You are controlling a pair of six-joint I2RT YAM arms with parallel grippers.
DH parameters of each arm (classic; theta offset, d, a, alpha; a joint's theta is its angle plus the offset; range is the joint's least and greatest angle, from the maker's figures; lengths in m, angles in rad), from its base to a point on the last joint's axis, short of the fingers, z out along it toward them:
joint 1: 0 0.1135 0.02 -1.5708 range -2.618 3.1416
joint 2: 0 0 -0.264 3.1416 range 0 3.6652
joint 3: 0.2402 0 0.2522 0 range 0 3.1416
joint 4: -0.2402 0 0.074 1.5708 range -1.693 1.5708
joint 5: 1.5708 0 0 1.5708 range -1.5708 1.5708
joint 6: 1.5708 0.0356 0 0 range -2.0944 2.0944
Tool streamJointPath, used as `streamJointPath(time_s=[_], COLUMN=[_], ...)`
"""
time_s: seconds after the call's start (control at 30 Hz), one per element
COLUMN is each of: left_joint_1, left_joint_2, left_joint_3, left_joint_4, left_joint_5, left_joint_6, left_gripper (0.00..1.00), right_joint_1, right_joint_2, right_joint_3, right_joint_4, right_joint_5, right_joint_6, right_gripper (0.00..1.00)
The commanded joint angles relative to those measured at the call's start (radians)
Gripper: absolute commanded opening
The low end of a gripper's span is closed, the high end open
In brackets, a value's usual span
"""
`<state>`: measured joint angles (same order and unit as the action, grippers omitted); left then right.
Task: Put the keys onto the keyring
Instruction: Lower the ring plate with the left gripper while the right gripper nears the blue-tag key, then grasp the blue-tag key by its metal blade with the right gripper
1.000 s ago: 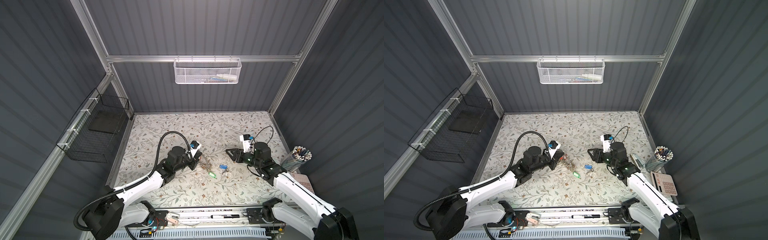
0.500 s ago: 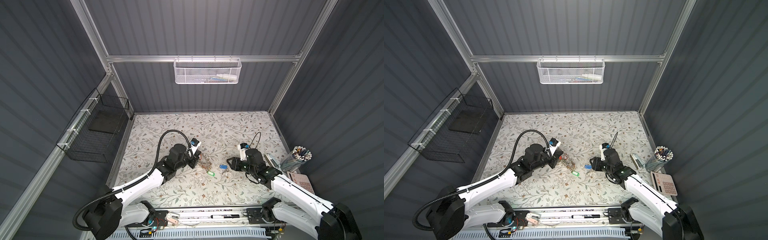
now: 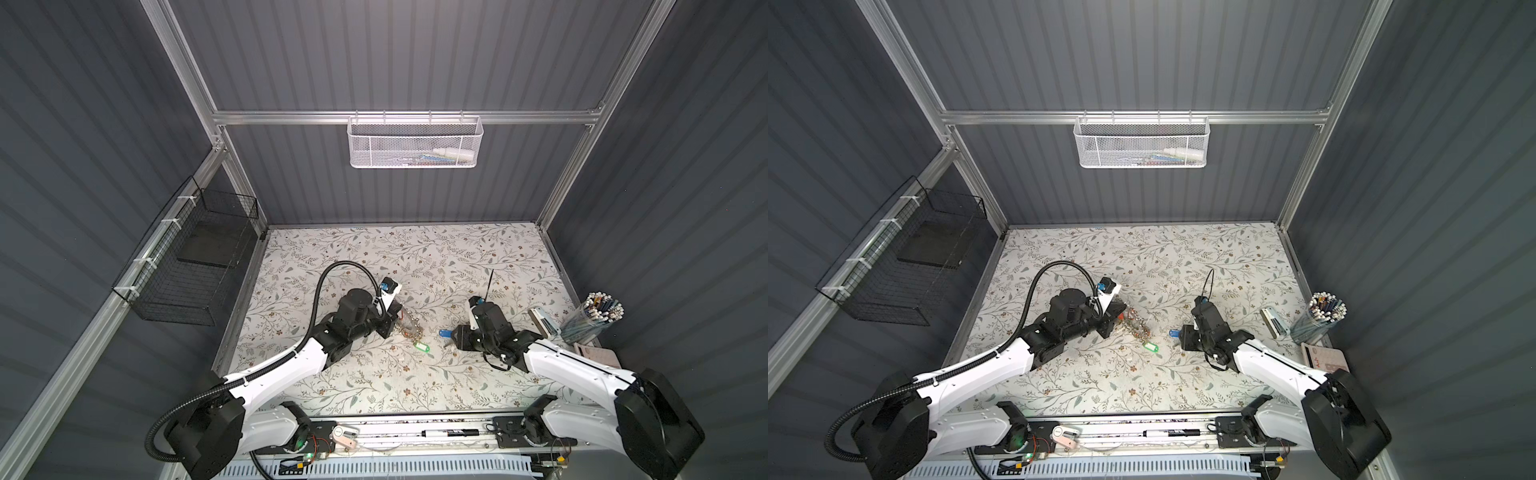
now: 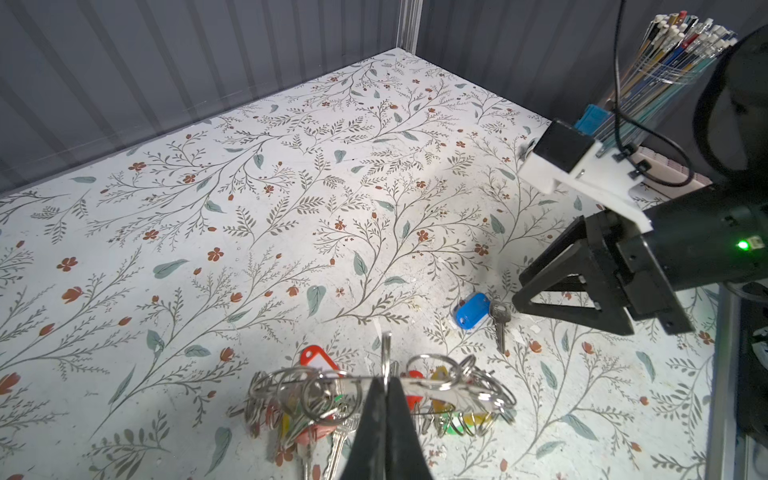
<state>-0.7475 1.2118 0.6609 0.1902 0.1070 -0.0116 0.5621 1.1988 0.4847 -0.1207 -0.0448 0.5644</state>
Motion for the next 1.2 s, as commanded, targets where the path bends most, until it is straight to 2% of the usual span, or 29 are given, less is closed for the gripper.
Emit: streamJointPath(time_s=[0.0, 0.37, 1.17], left_joint_1=[-0.006, -0.006, -0.005], left_joint_2=[-0.027, -0.018, -0.025], left_joint_3=[-0.003, -0.004, -0.01], left_joint_4=[0.067, 0.075, 0.086], left_joint_5=[0.03, 0.045, 0.076], left_joint_6=[-0.013, -0.013, -0.011], left_gripper=[0.0, 0.0, 0.0], right_joint_1=[0.011, 0.015, 0.016], right_joint_2=[0.029, 0.079, 0.148], right_joint_3=[0.019, 0.029, 0.055], right_joint_4=[0.012, 0.05, 0.067], right_joint_5=[0.019, 0.021, 0.037], right_joint_6=[-0.004, -0.002, 0.001], right_gripper=[0.42, 0.3, 0.16])
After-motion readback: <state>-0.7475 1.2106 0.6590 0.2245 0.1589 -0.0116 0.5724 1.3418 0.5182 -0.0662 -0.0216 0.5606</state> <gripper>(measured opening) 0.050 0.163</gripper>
